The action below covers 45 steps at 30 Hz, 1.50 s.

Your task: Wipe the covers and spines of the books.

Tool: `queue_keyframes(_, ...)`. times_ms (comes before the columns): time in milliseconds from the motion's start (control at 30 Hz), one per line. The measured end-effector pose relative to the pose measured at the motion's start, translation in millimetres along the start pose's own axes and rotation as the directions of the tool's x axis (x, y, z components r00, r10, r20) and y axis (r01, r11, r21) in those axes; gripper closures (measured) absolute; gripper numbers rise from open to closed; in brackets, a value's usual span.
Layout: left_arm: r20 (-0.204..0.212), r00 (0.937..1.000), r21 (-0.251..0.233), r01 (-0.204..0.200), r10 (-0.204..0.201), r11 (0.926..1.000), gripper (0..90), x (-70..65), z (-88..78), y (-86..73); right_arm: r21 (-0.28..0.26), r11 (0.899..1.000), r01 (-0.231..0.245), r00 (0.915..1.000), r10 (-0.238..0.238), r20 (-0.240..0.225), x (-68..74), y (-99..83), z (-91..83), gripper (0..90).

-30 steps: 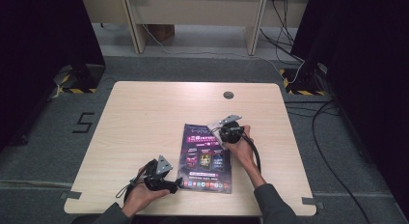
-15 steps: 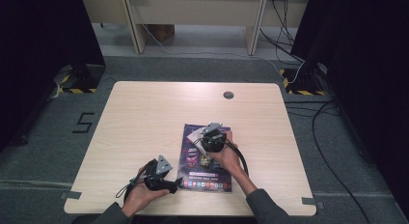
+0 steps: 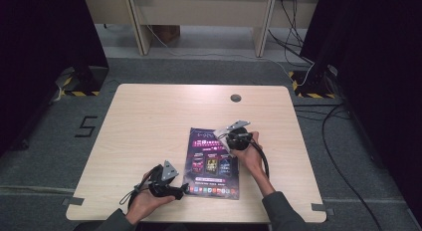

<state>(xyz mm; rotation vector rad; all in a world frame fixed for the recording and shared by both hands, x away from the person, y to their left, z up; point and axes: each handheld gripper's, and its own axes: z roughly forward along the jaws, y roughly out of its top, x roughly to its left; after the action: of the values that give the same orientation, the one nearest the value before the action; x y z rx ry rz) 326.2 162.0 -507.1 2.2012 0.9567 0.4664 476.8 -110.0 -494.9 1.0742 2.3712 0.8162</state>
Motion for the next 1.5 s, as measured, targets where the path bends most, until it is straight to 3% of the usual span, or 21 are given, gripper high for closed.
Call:
queue_keyframes(433, 0.003, 1.0, -0.001, 0.008, -0.008, 1.0, 21.8, 1.0, 0.2, -0.6, -0.024, 0.996, 0.085, 0.9919, -0.087, -0.093, 42.8, 24.3, 16.0, 73.4)
queue_keyframes(800, 0.004, 1.0, 0.0, 0.008, -0.008, 1.0, 21.8, 1.2, 0.1, -0.8, -0.013, 0.994, 0.109, 0.9922, -0.11, -0.059, 54.7, 54.9, 40.3, 73.5)
queue_keyframes(900, 0.004, 1.0, 0.001, 0.005, -0.005, 1.0, 21.8, 1.1, 0.0, -0.7, -0.012, 0.992, 0.127, 0.9897, -0.128, -0.065, 60.5, 56.2, 40.4, 74.0)
queue_keyframes(1100, 0.006, 0.9999, 0.001, 0.013, -0.013, 0.9999, 21.7, 1.3, 0.2, -0.9, -0.025, 0.982, 0.189, 0.9759, -0.19, -0.107, 75.4, 51.7, 33.9, 74.0)
queue_keyframes(1200, 0.005, 0.9999, -0.002, 0.013, -0.013, 0.9999, 21.7, 1.1, 0.2, -1.1, -0.028, 0.986, 0.167, 0.9782, -0.169, -0.12, 71.1, 51.2, 34.4, 73.1)
queue_keyframes(1300, 0.005, 0.9999, -0.005, 0.014, -0.014, 0.9999, 21.7, 1.1, 0.3, -1.3, -0.03, 0.986, 0.163, 0.9826, -0.165, -0.084, 67.1, 50.6, 35.7, 73.1)
queue_keyframes(1367, 0.005, 0.9999, -0.005, 0.014, -0.014, 0.9999, 21.7, 1.2, 0.3, -1.4, -0.032, 0.988, 0.148, 0.9842, -0.151, -0.093, 65.7, 49.8, 35.8, 73.9)
queue_keyframes(1500, 0.006, 0.9999, -0.002, 0.014, -0.014, 0.9999, 21.7, 1.6, 0.1, -1.3, -0.025, 0.984, 0.176, 0.9772, -0.177, -0.116, 71.9, 45.9, 29.6, 74.4)
